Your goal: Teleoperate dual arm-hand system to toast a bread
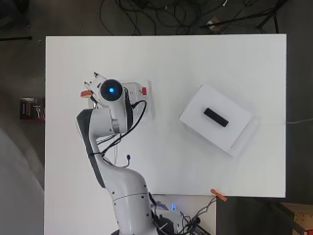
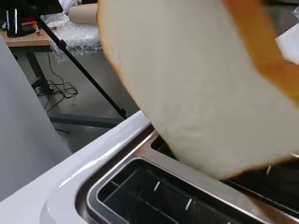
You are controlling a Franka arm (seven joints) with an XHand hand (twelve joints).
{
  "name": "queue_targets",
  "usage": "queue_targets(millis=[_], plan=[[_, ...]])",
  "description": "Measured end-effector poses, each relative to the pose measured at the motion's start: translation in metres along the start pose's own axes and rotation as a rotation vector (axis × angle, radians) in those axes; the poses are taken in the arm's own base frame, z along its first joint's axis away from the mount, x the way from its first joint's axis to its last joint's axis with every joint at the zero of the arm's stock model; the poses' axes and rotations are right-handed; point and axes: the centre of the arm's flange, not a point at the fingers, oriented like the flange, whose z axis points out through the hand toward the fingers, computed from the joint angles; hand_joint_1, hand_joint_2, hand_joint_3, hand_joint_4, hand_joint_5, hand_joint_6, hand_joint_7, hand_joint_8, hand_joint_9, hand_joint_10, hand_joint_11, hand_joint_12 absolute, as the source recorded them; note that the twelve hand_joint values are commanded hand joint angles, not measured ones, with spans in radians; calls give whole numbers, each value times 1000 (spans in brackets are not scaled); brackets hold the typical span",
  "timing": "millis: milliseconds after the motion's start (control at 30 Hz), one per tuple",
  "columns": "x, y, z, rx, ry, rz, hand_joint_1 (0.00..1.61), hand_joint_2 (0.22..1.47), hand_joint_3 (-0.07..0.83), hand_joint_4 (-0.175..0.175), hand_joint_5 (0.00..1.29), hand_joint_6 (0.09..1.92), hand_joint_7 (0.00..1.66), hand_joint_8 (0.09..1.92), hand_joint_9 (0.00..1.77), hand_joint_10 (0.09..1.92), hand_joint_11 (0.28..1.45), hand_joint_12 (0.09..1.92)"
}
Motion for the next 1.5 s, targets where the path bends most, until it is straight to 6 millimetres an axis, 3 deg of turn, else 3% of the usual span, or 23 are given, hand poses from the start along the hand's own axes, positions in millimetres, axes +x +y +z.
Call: queue_targets(millis=[33,100,233,300,333,367,500,533,633,767,900,967,1067,1300,1500], plan=[[-1,0,-1,-1,-9,3,269,1006,-9,-30,498,318,689,202,842,87,546,87],[-2,0,-4,14,-21,22,63,983,5,-1,463,87,576,87,670,87,470,87],[-5,1,-4,108,-59,109,2,991,11,-3,412,87,472,87,548,87,427,87],[-14,3,1,140,-66,155,10,998,9,-29,214,87,277,87,370,87,386,87],[-22,5,2,139,-63,183,7,1006,10,-33,174,87,227,87,312,87,368,87],[-30,8,3,128,-57,217,3,1023,8,-25,229,87,239,87,304,87,359,87],[-40,7,-12,53,-28,322,0,1071,6,1,389,87,299,87,338,87,359,87],[-37,5,-15,41,-24,331,5,1068,3,3,388,87,299,87,337,87,359,87],[-31,3,-7,59,-1,385,75,1004,-13,-16,227,87,262,87,333,87,361,87],[-31,17,3,151,4,352,79,961,-9,-5,263,87,270,87,364,87,395,87],[-24,29,-8,167,-13,220,24,917,-7,-5,256,87,334,87,463,87,456,87],[-18,31,2,193,-42,219,6,944,0,-5,291,87,421,87,608,87,551,87],[-12,34,13,204,-85,307,0,957,-1,8,333,87,486,87,688,87,610,87],[-12,60,35,218,-206,486,0,949,-3,28,329,87,455,87,688,87,621,87],[-6,68,38,281,-299,375,0,879,-18,59,411,87,543,87,738,87,594,87]])
